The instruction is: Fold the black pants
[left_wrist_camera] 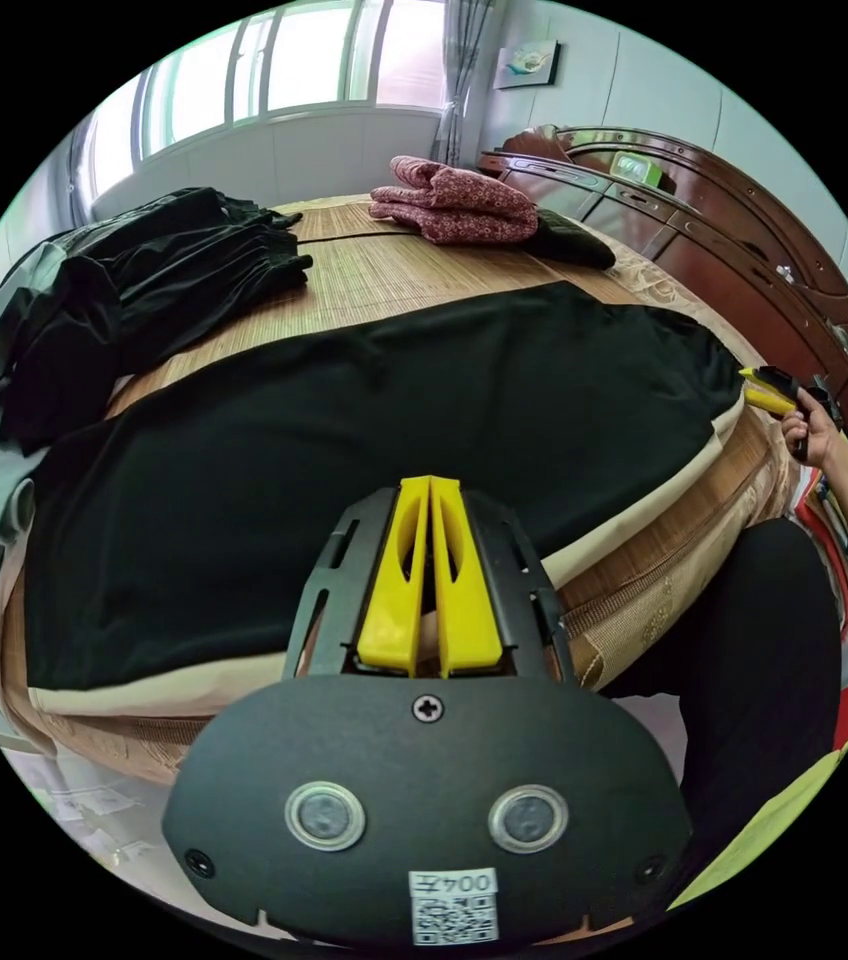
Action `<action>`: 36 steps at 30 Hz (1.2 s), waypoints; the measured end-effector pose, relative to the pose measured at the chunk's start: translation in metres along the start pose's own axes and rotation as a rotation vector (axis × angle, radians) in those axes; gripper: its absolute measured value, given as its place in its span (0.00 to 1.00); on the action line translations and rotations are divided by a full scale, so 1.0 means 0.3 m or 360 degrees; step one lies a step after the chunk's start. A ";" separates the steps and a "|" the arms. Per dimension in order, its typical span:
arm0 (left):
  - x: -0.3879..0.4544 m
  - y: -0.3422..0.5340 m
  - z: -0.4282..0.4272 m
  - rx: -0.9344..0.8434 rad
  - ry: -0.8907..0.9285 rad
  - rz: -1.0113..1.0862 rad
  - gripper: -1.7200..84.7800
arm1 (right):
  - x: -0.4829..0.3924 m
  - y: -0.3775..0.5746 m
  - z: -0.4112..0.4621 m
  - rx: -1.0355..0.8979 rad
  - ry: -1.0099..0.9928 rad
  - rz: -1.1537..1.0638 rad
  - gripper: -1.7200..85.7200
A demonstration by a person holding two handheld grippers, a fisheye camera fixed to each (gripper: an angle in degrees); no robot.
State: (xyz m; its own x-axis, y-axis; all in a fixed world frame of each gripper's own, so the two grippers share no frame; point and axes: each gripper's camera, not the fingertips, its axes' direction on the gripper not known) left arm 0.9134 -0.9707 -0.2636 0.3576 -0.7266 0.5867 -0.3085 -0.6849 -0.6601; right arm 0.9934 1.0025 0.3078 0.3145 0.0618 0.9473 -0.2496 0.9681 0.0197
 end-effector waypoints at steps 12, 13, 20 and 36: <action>-0.007 0.095 0.218 0.0022 0.0076 -0.0037 0.02 | -0.073 -0.091 0.115 -0.0017 0.0476 -0.0163 0.05; -0.007 0.099 0.228 0.0023 0.0077 -0.0037 0.02 | -0.063 -0.101 0.149 -0.0096 0.0452 -0.0176 0.06; -0.009 0.141 0.357 0.0032 0.0077 -0.0036 0.02 | -0.072 0.003 0.128 0.0117 0.0399 -0.0123 0.08; 0.002 0.219 0.655 0.0070 0.0049 -0.0009 0.02 | -0.656 0.592 0.577 -0.0158 0.0829 -0.1193 0.06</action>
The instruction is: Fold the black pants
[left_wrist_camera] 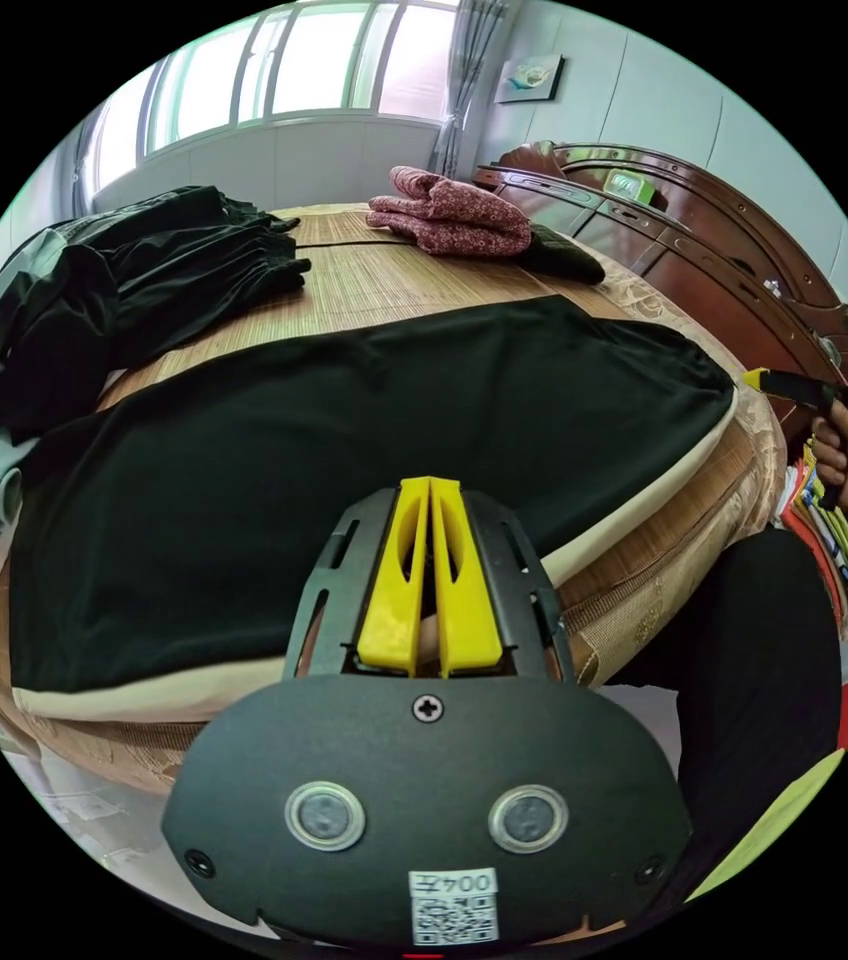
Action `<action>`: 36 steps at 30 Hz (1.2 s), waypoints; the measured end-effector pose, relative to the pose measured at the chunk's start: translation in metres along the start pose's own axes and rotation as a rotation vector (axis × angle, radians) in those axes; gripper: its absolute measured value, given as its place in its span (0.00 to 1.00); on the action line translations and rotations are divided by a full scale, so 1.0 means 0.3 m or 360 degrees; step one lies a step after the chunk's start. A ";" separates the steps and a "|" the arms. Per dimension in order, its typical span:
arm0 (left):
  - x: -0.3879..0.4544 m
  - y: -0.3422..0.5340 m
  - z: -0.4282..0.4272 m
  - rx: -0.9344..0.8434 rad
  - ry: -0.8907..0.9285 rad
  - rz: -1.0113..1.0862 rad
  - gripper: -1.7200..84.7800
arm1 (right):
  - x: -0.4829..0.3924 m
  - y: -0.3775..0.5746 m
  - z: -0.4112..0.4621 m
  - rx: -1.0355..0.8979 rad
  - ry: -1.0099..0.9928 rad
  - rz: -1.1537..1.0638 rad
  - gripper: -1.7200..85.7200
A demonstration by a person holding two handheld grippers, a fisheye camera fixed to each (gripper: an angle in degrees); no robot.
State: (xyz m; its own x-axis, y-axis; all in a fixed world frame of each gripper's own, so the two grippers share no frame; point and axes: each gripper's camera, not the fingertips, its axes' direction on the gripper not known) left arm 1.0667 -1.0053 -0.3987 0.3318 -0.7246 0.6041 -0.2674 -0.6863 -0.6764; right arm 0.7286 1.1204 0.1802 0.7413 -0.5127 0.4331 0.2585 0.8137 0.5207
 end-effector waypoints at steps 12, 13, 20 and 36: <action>0.050 0.035 0.107 0.0191 -0.0001 0.0107 0.03 | -0.057 -0.132 0.262 0.0027 -0.0321 0.0067 0.09; 0.055 0.026 0.098 0.0251 0.0013 0.0121 0.04 | -0.018 -0.158 0.274 0.0080 -0.0394 0.0139 0.08; 0.198 -0.455 0.463 0.0049 0.0350 0.0639 0.10 | 0.164 -0.237 0.475 0.0165 -0.0661 0.0410 0.07; 0.494 -0.767 1.275 -0.0479 0.0587 0.1107 0.10 | 0.339 -0.250 0.502 0.0264 -0.0818 0.0441 0.08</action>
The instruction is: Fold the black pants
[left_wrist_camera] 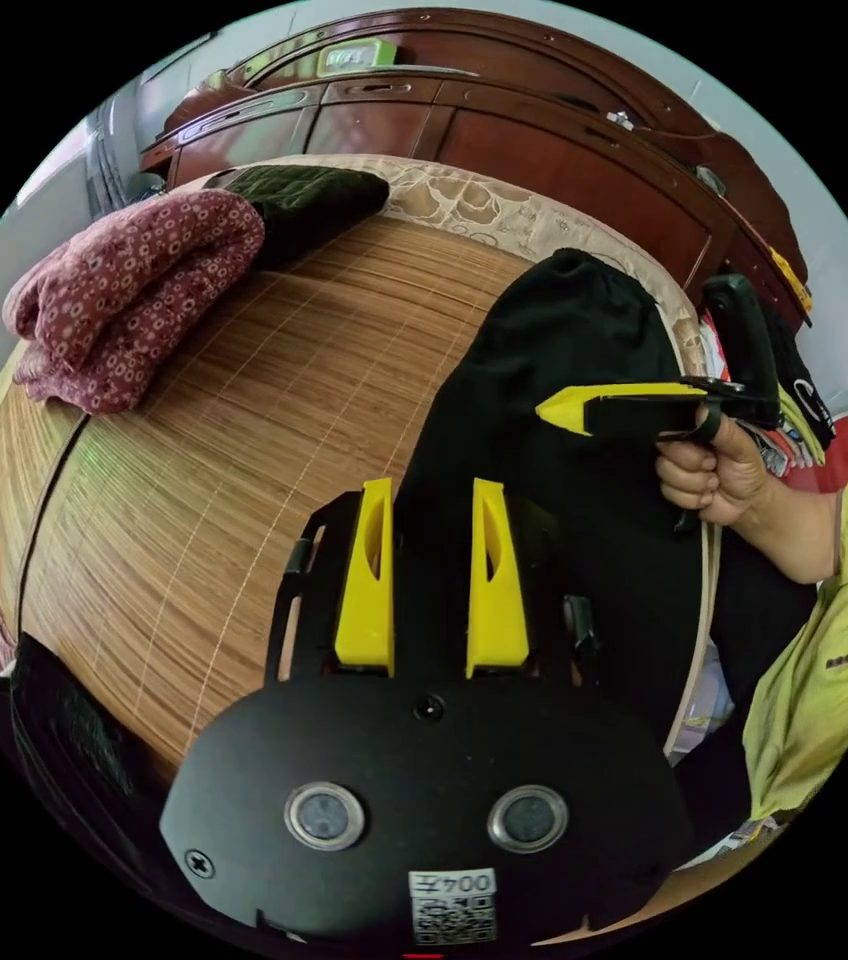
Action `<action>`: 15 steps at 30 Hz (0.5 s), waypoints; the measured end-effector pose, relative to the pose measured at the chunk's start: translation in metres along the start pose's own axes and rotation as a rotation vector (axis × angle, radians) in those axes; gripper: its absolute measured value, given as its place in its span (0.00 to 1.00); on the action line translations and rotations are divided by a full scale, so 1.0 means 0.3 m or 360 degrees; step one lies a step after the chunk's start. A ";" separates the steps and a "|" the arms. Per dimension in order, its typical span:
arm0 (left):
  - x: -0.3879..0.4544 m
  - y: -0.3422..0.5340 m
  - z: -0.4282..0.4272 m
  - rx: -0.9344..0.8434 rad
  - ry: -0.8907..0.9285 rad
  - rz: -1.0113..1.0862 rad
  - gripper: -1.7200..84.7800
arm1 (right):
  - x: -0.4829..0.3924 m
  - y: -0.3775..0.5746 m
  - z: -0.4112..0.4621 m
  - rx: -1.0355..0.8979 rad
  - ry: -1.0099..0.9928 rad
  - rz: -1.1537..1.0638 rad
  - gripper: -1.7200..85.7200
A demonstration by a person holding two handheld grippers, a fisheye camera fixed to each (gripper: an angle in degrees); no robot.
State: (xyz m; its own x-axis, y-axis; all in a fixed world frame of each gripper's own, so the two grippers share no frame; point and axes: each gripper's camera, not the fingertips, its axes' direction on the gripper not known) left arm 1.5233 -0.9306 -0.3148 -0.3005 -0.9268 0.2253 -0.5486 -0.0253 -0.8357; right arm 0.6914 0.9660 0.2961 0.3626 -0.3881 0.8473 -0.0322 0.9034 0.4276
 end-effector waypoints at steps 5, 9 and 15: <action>0.071 0.012 0.066 0.0068 0.0056 -0.0019 0.03 | 0.055 -0.014 -0.007 0.0002 -0.0124 0.0089 0.08; 0.216 0.042 0.110 0.0158 -0.0135 0.0046 0.03 | 0.087 -0.017 -0.032 0.0064 -0.0154 0.0122 0.09; 0.524 0.097 0.282 0.0147 -0.0758 0.0357 0.02 | 0.128 -0.012 -0.051 0.0158 -0.0278 0.0203 0.15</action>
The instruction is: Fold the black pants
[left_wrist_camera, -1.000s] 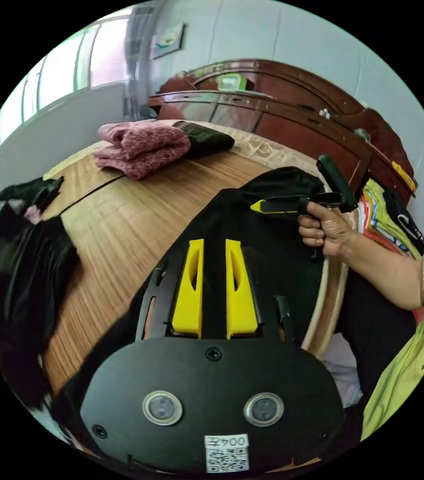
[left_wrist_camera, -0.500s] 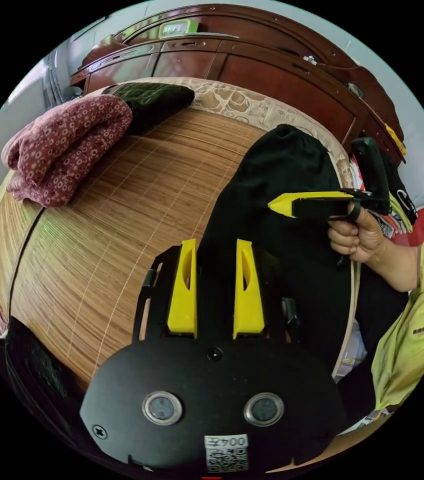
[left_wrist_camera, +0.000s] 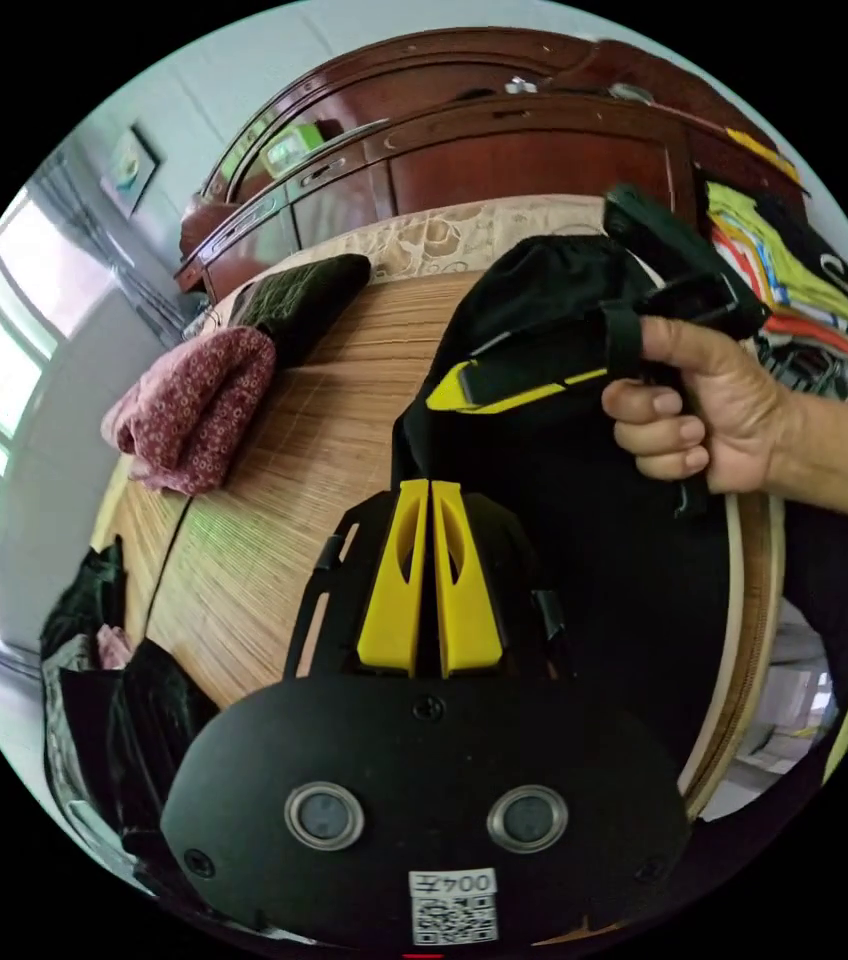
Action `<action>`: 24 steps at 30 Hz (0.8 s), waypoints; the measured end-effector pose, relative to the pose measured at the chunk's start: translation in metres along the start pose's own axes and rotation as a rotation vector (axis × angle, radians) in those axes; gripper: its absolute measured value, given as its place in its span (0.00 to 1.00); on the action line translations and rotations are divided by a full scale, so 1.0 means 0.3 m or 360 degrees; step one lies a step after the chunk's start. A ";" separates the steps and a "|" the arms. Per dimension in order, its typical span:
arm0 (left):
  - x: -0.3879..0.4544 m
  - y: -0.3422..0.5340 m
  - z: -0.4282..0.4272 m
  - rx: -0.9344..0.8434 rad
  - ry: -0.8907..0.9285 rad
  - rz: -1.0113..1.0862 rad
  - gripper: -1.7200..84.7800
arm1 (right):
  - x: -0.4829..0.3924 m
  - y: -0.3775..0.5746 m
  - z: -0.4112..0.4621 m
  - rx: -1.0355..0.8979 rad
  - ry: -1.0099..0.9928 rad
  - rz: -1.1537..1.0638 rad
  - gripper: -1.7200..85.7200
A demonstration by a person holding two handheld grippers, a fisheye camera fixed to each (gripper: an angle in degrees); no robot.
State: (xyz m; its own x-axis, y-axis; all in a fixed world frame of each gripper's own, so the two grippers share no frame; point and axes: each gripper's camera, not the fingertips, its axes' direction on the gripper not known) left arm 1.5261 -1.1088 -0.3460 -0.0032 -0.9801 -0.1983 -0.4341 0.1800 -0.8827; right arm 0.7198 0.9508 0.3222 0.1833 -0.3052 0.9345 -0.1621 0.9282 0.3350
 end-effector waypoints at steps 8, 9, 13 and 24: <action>0.256 0.030 0.120 0.0006 -0.0129 0.0133 0.03 | -0.033 0.006 0.074 -0.0185 0.0353 -0.0063 0.03; 0.255 0.040 0.127 0.0024 -0.0101 0.0112 0.03 | -0.032 0.005 0.070 -0.0174 0.0364 -0.0066 0.02; 0.184 0.074 0.096 0.0139 -0.0063 -0.0033 0.03 | 0.019 -0.002 0.058 -0.0165 0.0304 0.0035 0.01; 0.190 -0.058 0.378 -0.0122 -0.0294 0.0357 0.11 | -0.012 -0.010 0.058 -0.0069 0.0235 -0.0117 0.01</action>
State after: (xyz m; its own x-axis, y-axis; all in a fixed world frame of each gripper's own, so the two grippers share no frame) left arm 1.6356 -1.1585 -0.3902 0.0541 -0.8837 -0.4649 -0.5078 0.3765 -0.7748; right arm 0.7027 0.9453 0.3201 0.3342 -0.3411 0.8786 -0.1014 0.9138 0.3933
